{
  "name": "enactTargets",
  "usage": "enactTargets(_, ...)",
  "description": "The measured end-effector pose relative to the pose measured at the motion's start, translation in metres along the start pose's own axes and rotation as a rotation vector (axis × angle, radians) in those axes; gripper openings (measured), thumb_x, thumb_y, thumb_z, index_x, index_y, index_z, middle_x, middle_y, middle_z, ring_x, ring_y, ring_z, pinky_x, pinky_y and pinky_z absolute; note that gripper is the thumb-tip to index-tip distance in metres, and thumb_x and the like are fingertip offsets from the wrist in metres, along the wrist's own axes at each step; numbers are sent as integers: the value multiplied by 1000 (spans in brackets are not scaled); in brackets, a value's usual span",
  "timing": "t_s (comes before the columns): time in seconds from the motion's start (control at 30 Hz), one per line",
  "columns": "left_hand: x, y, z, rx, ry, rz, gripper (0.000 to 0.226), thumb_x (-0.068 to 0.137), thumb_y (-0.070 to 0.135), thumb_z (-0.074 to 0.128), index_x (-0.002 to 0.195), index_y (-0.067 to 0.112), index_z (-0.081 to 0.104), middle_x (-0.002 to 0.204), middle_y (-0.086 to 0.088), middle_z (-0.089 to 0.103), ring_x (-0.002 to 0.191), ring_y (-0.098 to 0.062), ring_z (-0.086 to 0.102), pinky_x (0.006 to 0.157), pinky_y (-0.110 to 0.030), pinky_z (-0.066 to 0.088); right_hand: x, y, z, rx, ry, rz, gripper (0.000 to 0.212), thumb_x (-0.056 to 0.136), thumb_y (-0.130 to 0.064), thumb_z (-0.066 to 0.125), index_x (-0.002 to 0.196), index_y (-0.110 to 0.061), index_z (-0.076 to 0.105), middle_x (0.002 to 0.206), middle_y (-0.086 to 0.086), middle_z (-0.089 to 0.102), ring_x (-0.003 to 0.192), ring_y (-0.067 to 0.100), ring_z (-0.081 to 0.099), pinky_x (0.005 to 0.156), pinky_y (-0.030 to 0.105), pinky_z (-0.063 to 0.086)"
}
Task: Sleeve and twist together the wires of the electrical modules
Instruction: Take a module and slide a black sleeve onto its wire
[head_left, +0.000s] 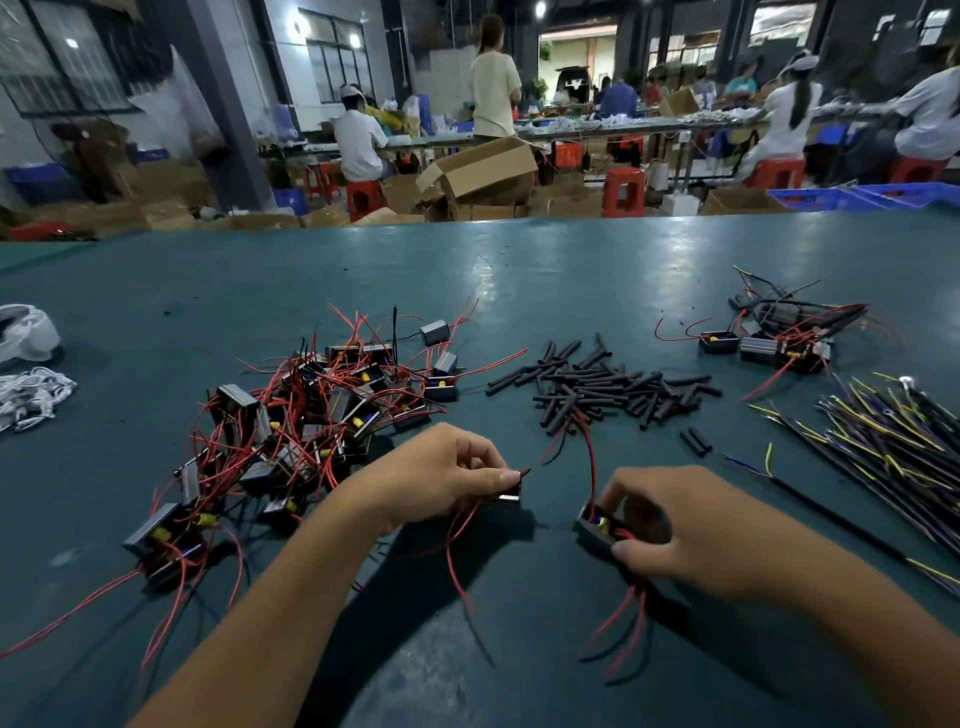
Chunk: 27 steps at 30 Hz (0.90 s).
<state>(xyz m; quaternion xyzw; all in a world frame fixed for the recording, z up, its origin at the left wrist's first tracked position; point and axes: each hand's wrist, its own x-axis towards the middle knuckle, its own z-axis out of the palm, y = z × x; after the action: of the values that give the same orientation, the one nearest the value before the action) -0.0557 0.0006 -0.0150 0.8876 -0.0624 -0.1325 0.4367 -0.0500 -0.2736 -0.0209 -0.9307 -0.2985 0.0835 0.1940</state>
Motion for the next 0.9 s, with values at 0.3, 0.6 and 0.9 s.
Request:
enactTargets(0.3, 1, -3, 1, 363, 115, 180, 28, 84, 42, 77, 108, 31, 71, 95, 16, 58, 71, 11, 49, 63, -12, 37, -8, 26, -26, -195, -42, 29, 38, 91, -42, 64, 128, -41, 55, 112, -22, 56, 108, -2, 51, 99, 19, 38)
enactTargets(0.6, 6, 16, 39, 62, 360, 397, 9, 89, 27, 76, 89, 27, 67, 73, 18, 62, 59, -3, 50, 58, -18, 43, 3, -6, 8, 146, 521, -111, 17, 87, -27, 72, 101, -26, 63, 94, -20, 60, 89, -1, 56, 76, 4, 37)
enactTargets(0.9, 7, 23, 57, 209, 499, 420, 9, 91, 26, 74, 85, 20, 69, 79, 11, 65, 69, -9, 60, 66, -27, 52, 13, -12, 20, 162, 579, -100, 7, 90, -18, 68, 87, -22, 64, 80, -12, 60, 75, 6, 56, 70, 23, 44)
